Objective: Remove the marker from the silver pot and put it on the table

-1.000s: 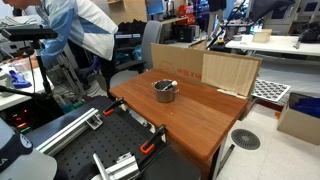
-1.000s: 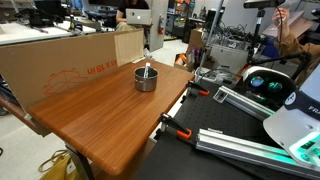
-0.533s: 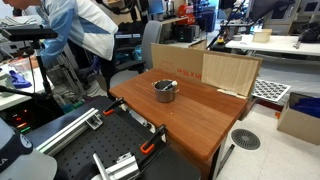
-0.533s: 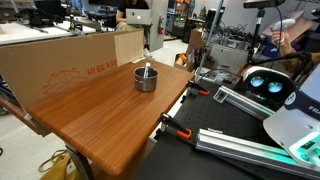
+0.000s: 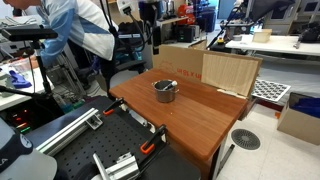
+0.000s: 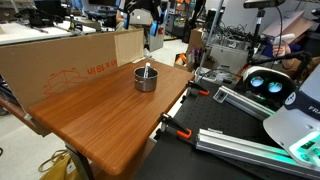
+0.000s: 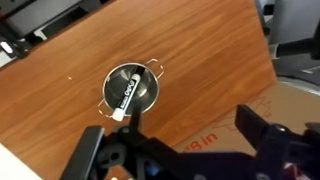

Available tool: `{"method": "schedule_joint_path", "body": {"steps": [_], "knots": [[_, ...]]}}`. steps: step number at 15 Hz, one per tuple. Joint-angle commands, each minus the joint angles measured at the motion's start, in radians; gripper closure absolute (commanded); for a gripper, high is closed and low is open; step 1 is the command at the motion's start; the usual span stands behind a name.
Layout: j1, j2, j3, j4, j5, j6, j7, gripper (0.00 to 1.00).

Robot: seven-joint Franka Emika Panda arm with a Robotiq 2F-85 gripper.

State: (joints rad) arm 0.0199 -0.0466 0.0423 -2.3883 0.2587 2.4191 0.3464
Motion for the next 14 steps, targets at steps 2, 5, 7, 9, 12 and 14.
{"method": "schedule_joint_path", "body": {"steps": [2, 5, 7, 9, 12, 14], "knots": [[0.005, 0.106, -0.004, 0.035, 0.052, 0.114, 0.057, 0.00], [0.006, 0.158, -0.007, 0.035, 0.068, 0.170, 0.079, 0.00], [0.008, 0.184, -0.013, 0.023, 0.060, 0.216, 0.100, 0.00], [0.013, 0.211, -0.025, 0.018, 0.034, 0.232, 0.134, 0.00], [0.017, 0.237, -0.044, 0.005, 0.016, 0.237, 0.166, 0.00], [0.021, 0.248, -0.054, -0.006, 0.013, 0.250, 0.183, 0.00]]}}
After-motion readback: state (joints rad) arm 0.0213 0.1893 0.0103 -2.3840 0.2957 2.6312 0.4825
